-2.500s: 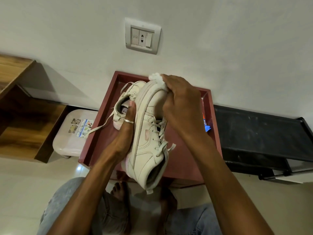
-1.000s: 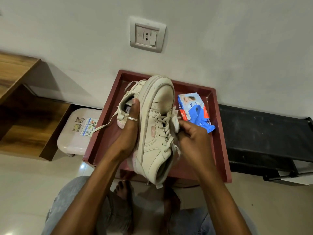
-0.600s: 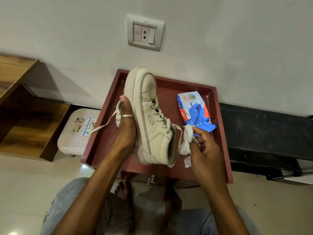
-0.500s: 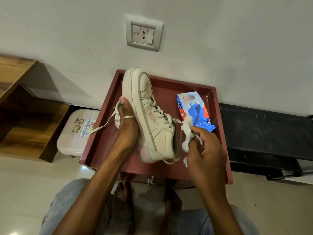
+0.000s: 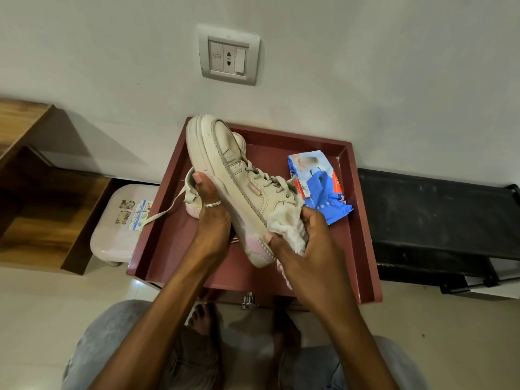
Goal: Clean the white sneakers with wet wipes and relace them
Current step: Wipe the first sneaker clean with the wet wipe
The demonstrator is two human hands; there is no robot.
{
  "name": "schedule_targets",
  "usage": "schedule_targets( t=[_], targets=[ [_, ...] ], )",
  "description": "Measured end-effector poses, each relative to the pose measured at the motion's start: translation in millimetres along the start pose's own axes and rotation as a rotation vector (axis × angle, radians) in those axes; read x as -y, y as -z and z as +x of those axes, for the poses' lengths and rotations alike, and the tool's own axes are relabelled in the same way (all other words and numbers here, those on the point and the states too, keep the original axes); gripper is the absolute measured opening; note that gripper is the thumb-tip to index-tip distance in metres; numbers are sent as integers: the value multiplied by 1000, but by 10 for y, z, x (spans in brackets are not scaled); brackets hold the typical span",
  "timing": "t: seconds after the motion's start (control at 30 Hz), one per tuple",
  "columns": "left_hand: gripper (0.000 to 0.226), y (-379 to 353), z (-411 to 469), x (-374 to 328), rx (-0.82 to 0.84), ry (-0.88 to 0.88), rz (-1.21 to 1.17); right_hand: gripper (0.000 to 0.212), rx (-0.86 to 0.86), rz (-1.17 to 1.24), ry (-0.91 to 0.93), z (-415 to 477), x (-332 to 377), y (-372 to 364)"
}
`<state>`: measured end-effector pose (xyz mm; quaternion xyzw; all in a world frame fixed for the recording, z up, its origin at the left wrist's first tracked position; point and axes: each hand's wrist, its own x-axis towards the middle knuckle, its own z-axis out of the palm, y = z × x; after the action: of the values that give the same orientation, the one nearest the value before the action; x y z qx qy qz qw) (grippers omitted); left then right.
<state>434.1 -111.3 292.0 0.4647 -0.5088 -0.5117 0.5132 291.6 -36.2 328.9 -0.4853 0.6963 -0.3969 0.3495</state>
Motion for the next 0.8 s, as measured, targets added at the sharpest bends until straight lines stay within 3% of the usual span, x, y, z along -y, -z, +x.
schedule_targets(
  t=[0.07,0.1,0.17,0.37,0.47,0.53,0.63,0.8],
  targets=[
    [69,-125,7,-105,76,104,-126,39,16,34,-4,22,1,38],
    [67,-147,21,-142,73,171,-258,31,21,73,0,29,11,62],
    [65,-109,43,-72,44,249,-300,27,6,137,23,31,36,112],
    [78,-37,182,107,-44,239,-10,42,-258,-216,153,5,17,229],
    [59,60,223,120,-93,234,196,50,-381,-498,240,-40,88,368],
    [48,102,236,146,-108,221,280,42,-504,-633,259,-98,190,456],
    [38,109,246,175,-106,186,358,40,-622,-668,262,-193,378,550],
    [33,137,255,228,-117,85,573,52,-544,-633,190,-184,416,409]
  ],
)
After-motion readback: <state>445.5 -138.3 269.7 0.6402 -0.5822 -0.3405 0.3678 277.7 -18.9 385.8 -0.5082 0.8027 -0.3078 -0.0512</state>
